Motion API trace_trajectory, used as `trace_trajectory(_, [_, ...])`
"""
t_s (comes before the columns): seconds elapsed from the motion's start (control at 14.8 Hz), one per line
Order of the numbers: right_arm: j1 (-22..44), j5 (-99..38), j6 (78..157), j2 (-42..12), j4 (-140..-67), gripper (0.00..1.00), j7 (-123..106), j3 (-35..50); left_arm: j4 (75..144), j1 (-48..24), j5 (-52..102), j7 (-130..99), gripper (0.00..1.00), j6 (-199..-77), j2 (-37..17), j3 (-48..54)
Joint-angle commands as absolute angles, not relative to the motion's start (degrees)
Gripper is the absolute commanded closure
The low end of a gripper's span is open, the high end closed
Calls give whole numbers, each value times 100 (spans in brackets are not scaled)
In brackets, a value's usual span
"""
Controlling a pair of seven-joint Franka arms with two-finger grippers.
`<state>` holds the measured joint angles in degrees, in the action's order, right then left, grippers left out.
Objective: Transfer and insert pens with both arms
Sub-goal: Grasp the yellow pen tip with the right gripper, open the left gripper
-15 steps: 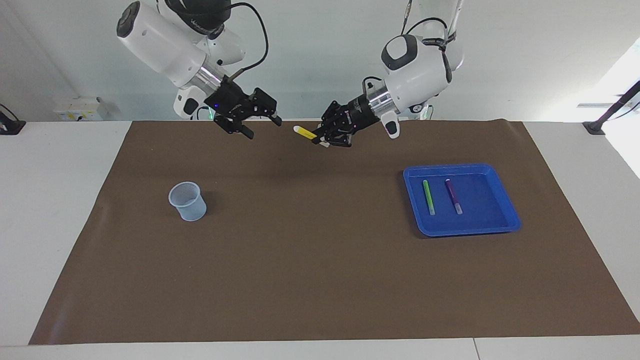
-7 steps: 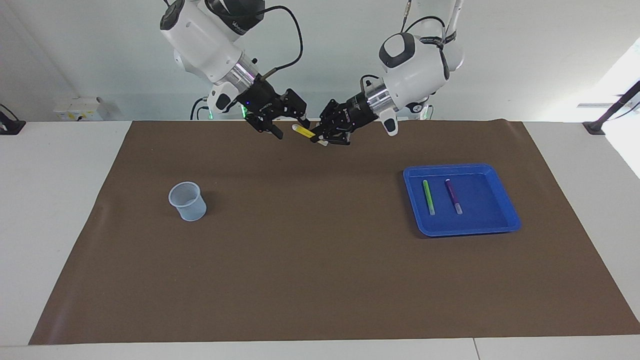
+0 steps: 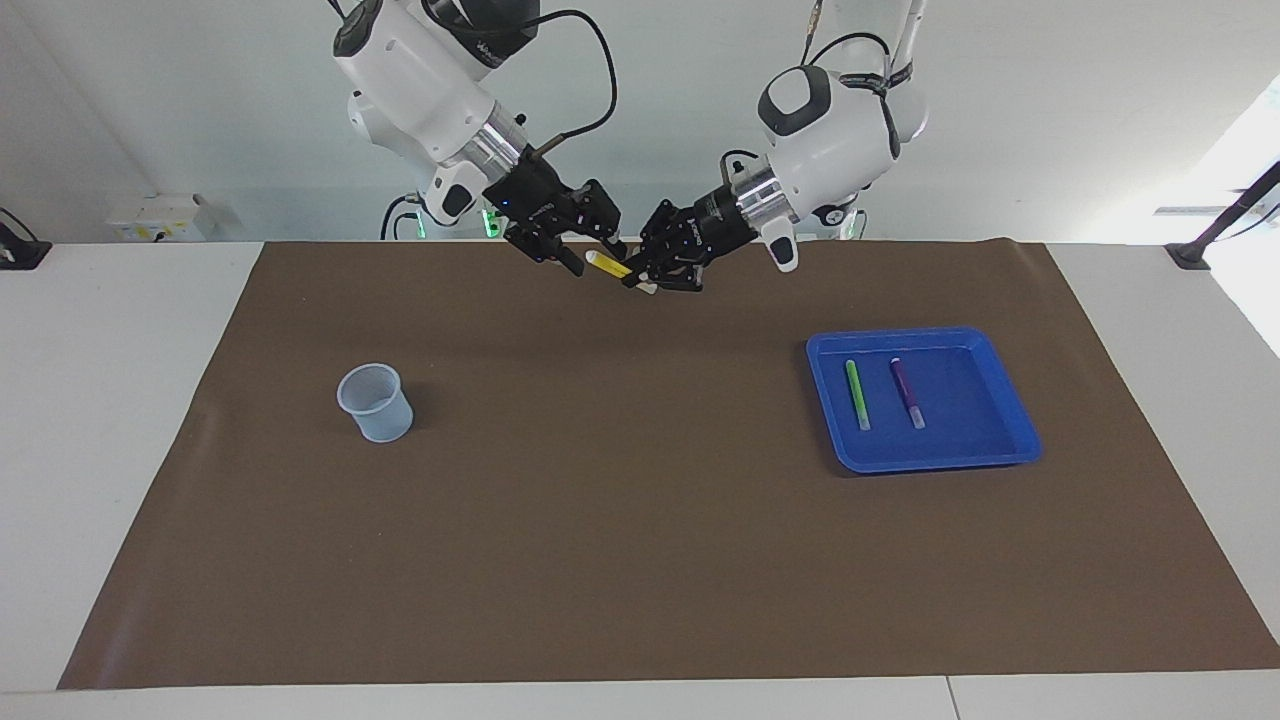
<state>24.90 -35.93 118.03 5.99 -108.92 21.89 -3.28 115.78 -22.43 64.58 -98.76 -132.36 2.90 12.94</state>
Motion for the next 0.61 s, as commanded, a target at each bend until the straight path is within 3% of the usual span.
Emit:
trace_trajectory(0.0, [2496, -3709, 11874, 694, -11013, 42, 2224, -334, 11795, -2338, 6653, -9747, 100, -13394, 483, 1231])
trace_trajectory(0.2, [2496, -3718, 11900, 686, -11004, 51, 2215, -334, 11821, -2347, 6653, -9756, 100, -13465, 475, 1239])
trace_trajectory(0.4, [2487, -3726, 11909, 659, -10978, 53, 2224, -334, 11821, -2417, 6679, -9756, 100, -13517, 475, 1230])
trace_trajectory(0.54, [2470, -3727, 11900, 650, -10969, 73, 2224, -334, 11821, -2426, 6688, -9756, 100, -13579, 475, 1230])
